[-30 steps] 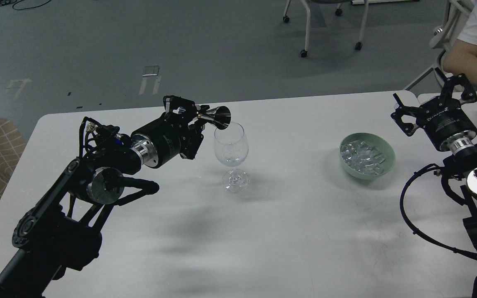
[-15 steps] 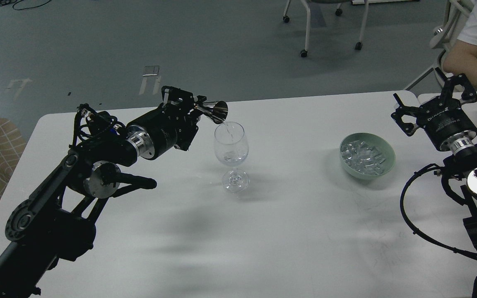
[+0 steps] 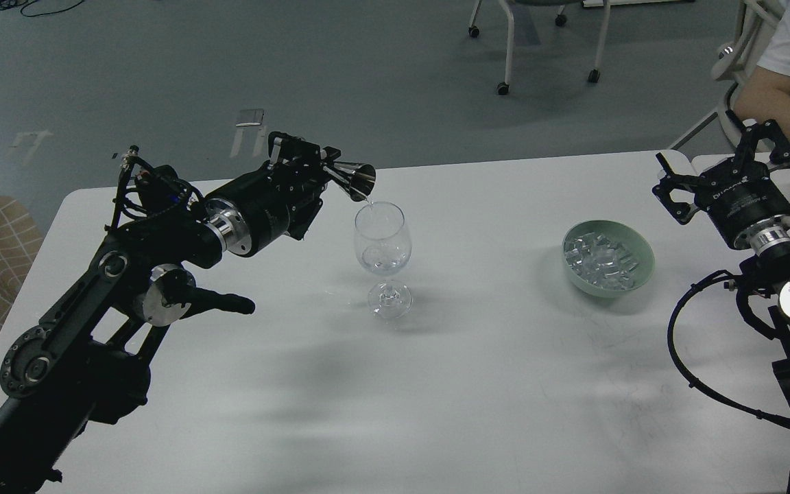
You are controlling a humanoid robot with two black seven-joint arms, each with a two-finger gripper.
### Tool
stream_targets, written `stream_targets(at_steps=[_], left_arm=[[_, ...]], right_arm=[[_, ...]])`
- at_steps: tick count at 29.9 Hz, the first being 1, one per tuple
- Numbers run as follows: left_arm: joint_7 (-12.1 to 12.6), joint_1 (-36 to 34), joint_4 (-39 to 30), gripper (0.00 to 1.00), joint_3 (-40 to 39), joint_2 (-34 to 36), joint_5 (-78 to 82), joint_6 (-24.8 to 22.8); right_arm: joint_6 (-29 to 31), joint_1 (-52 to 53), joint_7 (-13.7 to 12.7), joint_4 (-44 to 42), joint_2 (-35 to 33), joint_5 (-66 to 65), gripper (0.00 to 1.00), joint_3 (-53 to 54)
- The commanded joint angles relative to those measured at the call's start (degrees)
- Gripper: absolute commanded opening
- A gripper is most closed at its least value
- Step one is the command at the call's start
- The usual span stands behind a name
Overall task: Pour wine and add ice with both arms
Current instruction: 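Tilt the jigger with the left gripper to pour into the glass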
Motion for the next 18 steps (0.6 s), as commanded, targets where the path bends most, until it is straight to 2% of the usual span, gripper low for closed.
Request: stream_targets(at_steps=[1,13,18], left_arm=[[0.0,-0.77,-0.29,0.0,0.06,0.13,0.17,-0.11],[0.0,-1.91,-1.08,0.0,0.06,1.62,4.73,-3.45],[0.0,-2.0,-1.6,0.0,0.06,3.03,6.76,-7.76]], right_arm=[[0.0,0.0,0.0,0.0,-0.02,0.0,1.0,0.0],[0.0,0.0,0.0,-0.08,-0.02,0.0,1.0,0.0],[0.0,0.0,0.0,-0.08,-0.02,0.0,1.0,0.0]])
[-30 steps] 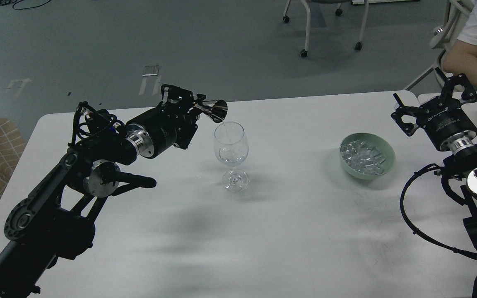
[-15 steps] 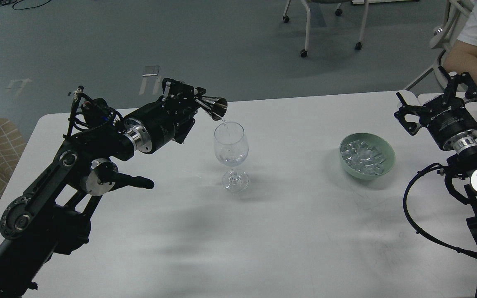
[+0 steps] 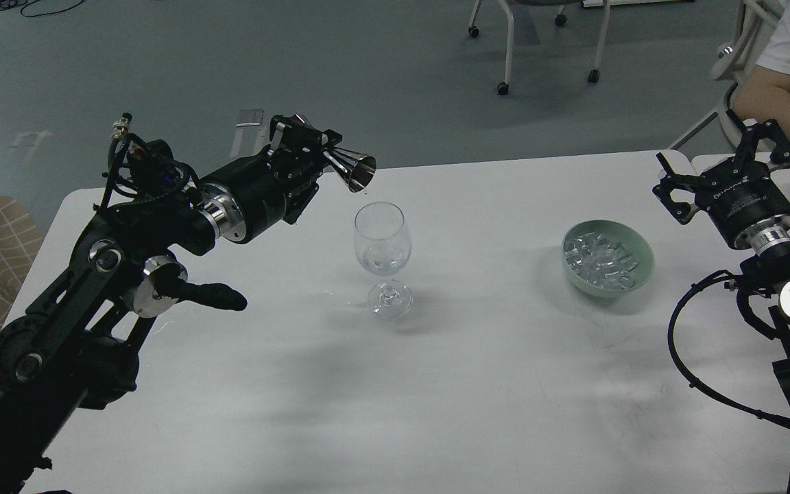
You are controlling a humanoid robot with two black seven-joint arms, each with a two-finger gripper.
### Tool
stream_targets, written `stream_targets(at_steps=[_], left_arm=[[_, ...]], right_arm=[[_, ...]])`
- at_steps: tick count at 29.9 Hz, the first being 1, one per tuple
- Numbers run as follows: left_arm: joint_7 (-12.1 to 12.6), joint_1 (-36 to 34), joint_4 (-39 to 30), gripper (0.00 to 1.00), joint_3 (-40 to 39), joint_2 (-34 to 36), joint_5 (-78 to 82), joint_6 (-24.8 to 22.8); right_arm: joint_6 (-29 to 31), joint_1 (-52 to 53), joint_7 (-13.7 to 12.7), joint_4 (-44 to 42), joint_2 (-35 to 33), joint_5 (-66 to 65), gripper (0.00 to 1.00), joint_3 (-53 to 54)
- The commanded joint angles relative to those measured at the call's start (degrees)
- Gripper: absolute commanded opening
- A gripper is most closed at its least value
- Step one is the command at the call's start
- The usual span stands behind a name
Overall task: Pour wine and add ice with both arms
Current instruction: 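Tilt the jigger with the left gripper to pour into the glass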
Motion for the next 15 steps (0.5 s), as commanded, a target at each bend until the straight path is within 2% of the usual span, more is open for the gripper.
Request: stream_targets(at_steps=[1,15], left_arm=[[0.0,-0.06,-0.71,0.0,0.0,0.6,0.57,-1.98],[0.0,-1.99,-1.85,0.0,0.08,0.33,8.3,-2.07]], right_arm=[[-0.03,0.0,0.0,-0.06,0.0,0.0,1.0,0.0],[-0.03,0.0,0.09,-0.06,-0.61,0.09,1.0,0.09]])
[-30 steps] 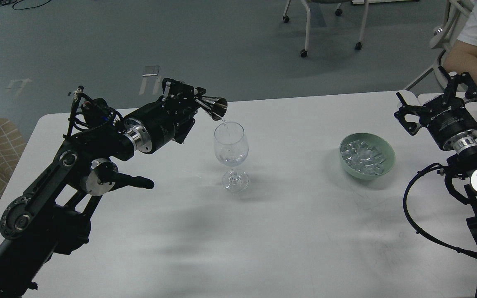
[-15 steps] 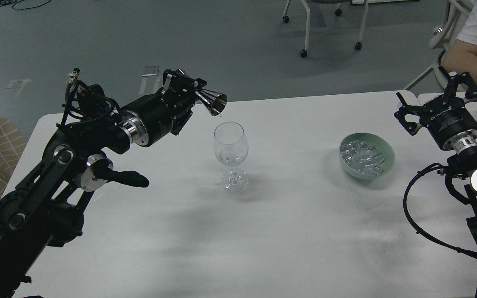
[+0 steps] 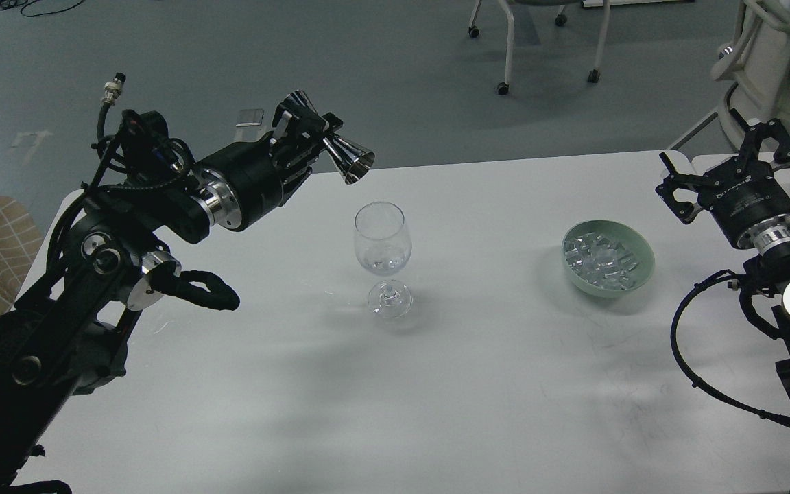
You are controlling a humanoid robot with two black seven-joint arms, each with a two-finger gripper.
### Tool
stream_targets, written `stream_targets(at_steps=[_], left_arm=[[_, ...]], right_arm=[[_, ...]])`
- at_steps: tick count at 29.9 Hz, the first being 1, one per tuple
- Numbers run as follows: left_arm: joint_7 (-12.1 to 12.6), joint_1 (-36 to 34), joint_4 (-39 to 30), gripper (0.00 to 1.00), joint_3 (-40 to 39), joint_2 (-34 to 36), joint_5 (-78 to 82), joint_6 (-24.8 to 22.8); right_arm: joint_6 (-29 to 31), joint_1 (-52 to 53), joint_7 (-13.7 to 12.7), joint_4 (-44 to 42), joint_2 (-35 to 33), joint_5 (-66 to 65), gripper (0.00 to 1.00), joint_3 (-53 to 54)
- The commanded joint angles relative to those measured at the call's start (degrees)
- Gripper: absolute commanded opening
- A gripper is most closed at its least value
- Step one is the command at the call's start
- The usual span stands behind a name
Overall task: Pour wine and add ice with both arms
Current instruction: 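Tilt the jigger with the left gripper to pour into the glass, then rotate the jigger back upright and withdraw the left gripper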
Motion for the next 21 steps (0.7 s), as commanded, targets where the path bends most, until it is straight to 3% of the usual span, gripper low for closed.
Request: stream_targets(at_steps=[1,21], left_arm=[[0.0,-0.16,-0.05,0.0,0.0,-0.02,0.4,0.02],[0.0,-0.95,-0.49,0.0,0.0,-2.75,2.77,-0.07]], right_arm=[[0.0,0.0,0.01,0.0,-0.23,0.03,1.0,0.03],[0.0,0.0,0.01,0.0,-0.4,-0.06,1.0,0.03]])
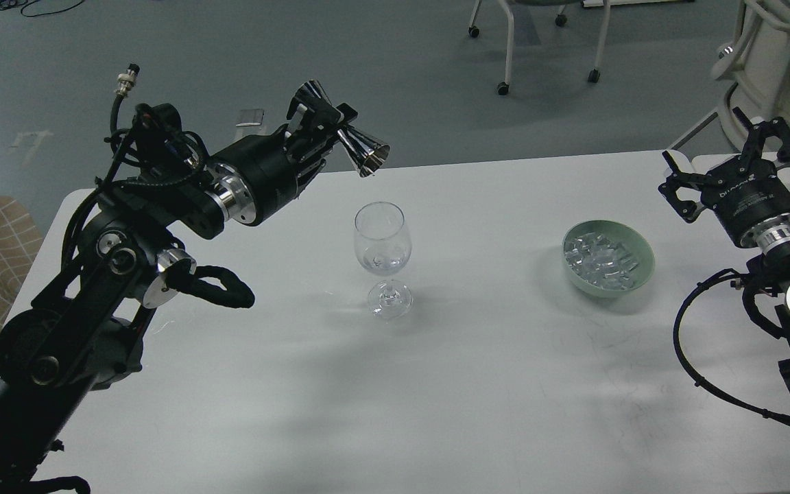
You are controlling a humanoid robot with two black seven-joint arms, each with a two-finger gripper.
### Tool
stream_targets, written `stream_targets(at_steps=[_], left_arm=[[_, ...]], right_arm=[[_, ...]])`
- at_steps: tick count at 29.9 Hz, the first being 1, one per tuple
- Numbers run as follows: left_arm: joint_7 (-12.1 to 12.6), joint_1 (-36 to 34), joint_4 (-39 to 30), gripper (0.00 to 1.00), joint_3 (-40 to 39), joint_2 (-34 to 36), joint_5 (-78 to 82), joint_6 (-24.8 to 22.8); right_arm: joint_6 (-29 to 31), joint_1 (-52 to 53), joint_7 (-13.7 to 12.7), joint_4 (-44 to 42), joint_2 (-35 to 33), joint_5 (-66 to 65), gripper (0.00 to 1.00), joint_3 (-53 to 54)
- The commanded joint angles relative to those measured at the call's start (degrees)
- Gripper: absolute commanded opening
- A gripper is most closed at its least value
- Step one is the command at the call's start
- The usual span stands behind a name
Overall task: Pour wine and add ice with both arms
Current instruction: 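Rotate the jigger back upright and withdraw the left gripper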
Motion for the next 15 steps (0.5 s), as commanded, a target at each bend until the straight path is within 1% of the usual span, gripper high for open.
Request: stream_targets(at_steps=[1,15], left_arm=[[0.0,-0.28,-0.12,0.0,0.04,0.12,0.55,-0.03],[0.0,-0.2,-2.15,0.0,0.13,0.2,0.72,-0.2]], right_arm=[[0.0,0.0,0.0,-0.09,-0.08,0.01,1.0,0.0],[0.0,0.0,0.0,-0.09,-0.43,0.01,1.0,0.0]])
